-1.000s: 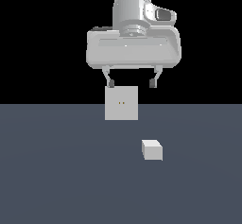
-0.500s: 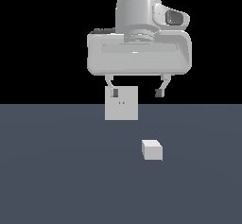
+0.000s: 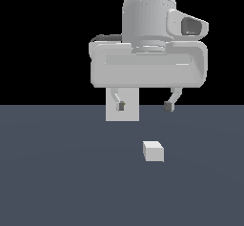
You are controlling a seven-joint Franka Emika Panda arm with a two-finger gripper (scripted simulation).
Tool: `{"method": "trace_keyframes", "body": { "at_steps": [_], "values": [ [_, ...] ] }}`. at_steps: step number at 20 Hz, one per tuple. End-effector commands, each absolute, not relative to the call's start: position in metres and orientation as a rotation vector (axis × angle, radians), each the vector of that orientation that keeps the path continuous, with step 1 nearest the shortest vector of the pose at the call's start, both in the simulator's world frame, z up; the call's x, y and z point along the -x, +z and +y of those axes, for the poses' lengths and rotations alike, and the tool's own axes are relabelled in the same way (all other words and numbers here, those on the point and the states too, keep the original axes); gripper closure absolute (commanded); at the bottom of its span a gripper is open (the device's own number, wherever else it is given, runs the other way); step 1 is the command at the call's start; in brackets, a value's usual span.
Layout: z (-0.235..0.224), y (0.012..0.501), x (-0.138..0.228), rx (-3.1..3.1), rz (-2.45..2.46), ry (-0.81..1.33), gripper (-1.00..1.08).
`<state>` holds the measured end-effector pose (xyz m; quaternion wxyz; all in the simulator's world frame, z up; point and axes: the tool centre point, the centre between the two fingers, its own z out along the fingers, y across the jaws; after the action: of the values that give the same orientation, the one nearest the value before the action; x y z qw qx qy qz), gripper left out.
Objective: Plug the charger into the wall socket.
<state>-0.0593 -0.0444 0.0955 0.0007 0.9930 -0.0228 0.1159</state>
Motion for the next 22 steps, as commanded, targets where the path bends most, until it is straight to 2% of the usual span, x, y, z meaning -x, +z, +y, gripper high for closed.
{"method": "trace_keyframes", "body": {
  "at_steps": [1,12,22],
  "values": [
    [-0.047,0.089,0.062,-3.111,-0.065,0.41,-0.92],
    [-0.056,0.067,0.068,-3.089,-0.046,0.545,-0.92],
    [-0.057,0.062,0.069,-3.084,-0.042,0.57,-0.92]
  ]
}}
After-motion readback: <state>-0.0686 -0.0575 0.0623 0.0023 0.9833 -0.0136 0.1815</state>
